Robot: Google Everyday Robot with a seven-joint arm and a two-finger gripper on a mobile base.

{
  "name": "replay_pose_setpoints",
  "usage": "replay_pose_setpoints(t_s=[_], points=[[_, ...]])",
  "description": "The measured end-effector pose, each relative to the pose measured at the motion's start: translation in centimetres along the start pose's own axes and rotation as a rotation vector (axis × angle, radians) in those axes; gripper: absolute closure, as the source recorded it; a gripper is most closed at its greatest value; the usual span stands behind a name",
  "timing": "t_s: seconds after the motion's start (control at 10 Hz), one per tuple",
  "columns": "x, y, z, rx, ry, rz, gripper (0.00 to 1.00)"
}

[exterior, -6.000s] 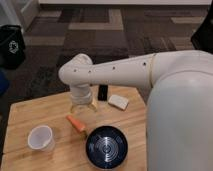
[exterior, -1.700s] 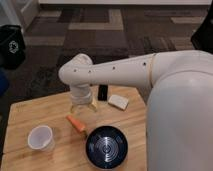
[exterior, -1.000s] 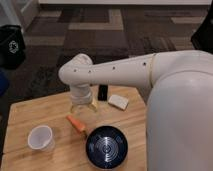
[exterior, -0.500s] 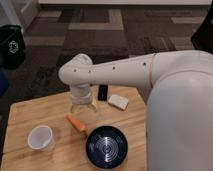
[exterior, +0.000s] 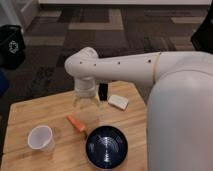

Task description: Place the eraser on the white sponge

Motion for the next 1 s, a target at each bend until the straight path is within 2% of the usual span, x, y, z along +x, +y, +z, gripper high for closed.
replay_pose_setpoints(t_s=[0.2, 0.4, 0.7, 0.8, 1.0], points=[[-2.3, -1.5, -0.4, -0.002, 0.001, 0.006, 0.35], [-3.3, -2.5, -0.5, 0.005, 0.003, 0.011, 0.35], [-5.6, -3.5, 0.1, 0.021, 0.012, 0.008, 0.35], [-7.2, -4.1, 0.5, 0.024, 0.009, 0.026, 0.35], [-8.7, -4.4, 0.7, 0.027, 0.002, 0.037, 0.35]])
